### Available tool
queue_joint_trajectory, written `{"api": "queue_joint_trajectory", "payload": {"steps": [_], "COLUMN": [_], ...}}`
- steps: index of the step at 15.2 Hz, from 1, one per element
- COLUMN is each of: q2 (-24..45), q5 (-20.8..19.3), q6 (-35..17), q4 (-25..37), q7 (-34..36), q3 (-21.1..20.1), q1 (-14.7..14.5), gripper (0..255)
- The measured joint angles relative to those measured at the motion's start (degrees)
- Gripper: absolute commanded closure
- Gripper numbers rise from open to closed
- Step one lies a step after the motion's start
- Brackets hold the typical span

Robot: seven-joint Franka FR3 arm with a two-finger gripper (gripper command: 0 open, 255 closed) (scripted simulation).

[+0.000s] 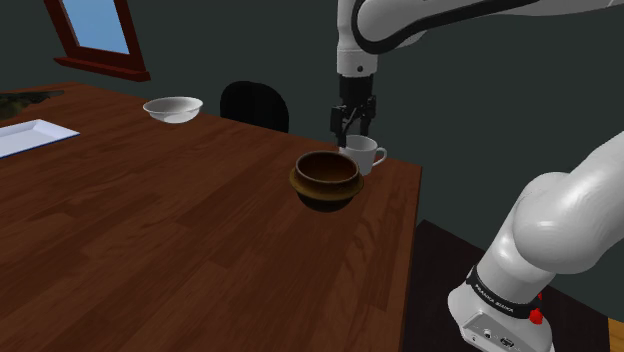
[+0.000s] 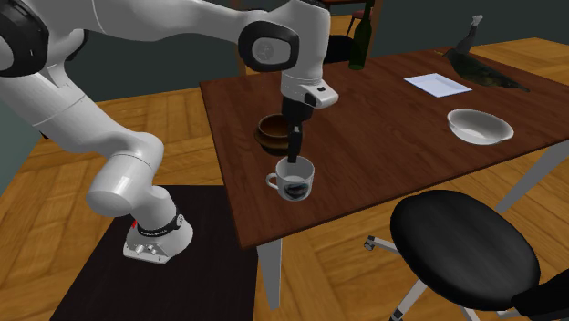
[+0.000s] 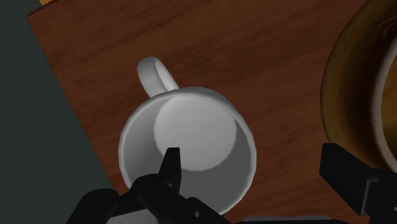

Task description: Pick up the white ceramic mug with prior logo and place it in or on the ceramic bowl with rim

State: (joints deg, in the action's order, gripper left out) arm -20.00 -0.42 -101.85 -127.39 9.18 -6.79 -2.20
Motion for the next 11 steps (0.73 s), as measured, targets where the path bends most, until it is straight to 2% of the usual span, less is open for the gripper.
{"api": "queue_joint_trajectory", "payload": {"steps": [8, 11], "q2": [1.99, 2.06], "q5": [0.25, 0.24], "q6": [-6.02, -6.54], "q4": [-3.75, -4.20], "q7": [0.26, 0.25], "q3": [-0.22, -0.21], "q1": [-0.12, -0.12], "gripper": [0, 0]}}
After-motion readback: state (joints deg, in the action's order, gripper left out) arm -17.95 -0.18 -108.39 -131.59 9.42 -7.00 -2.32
